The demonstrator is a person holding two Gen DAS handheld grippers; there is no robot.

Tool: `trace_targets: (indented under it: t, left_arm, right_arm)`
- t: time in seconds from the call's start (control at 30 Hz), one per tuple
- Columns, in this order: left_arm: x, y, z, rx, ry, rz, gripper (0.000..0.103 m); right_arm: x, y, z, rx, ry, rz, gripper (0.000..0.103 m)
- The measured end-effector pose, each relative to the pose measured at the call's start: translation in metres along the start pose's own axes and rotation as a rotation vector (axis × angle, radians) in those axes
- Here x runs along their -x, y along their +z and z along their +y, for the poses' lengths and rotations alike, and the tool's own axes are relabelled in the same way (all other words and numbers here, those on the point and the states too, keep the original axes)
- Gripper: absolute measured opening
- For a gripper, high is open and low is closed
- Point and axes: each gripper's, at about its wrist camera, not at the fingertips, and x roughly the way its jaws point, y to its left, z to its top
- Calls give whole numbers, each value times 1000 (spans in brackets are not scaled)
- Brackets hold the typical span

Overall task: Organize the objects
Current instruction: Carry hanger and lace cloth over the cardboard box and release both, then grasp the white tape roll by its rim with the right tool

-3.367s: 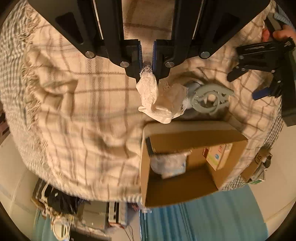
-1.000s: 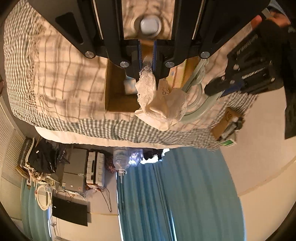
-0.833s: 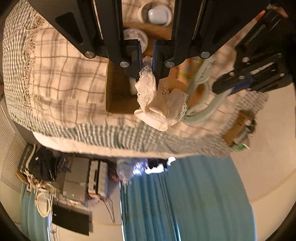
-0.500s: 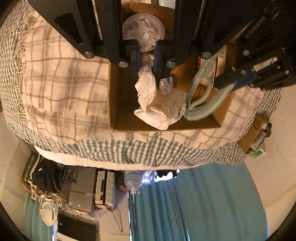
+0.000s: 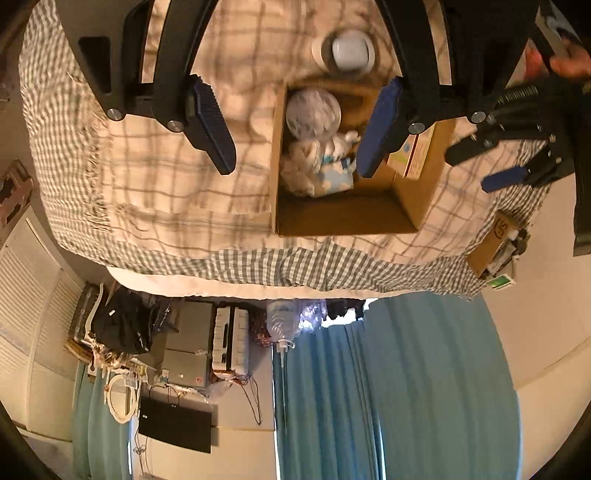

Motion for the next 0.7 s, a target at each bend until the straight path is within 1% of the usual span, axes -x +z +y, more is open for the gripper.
trace_targets:
  t: [0.03,0.1,0.17,0.27,0.37,0.47,0.57,0.63,0.7]
  left_arm:
    - [6,-4,1,5,2,-7,87]
    - [21,-19,3,16,10,-17,93]
    - [30,-34,2,24,20,-13,96]
    - [36,-57,4,48,32,5,97]
    - [33,-77,3,73,54,23,97]
    - [28,-96,1,106,86,23,101]
    - [16,-107,0,140,100,31,102]
    - [9,-111,0,163,106,39,102]
    - [1,-118,2,203,103,29,102]
  right_arm:
    - [5,-4,0,3,-3,4,67]
    - [18,-17,2,18,-12,18,67]
    - [26,-28,4,34,-16,28,67]
    - [30,-45,9,54,-23,48,67]
    - [29,-62,14,60,-7,69,67]
    - [20,-77,20,74,-6,95,67]
    - [5,-87,24,80,-3,122,67]
    - [-10,-95,24,69,0,144,67]
    - [-29,-108,21,34,-13,159,67]
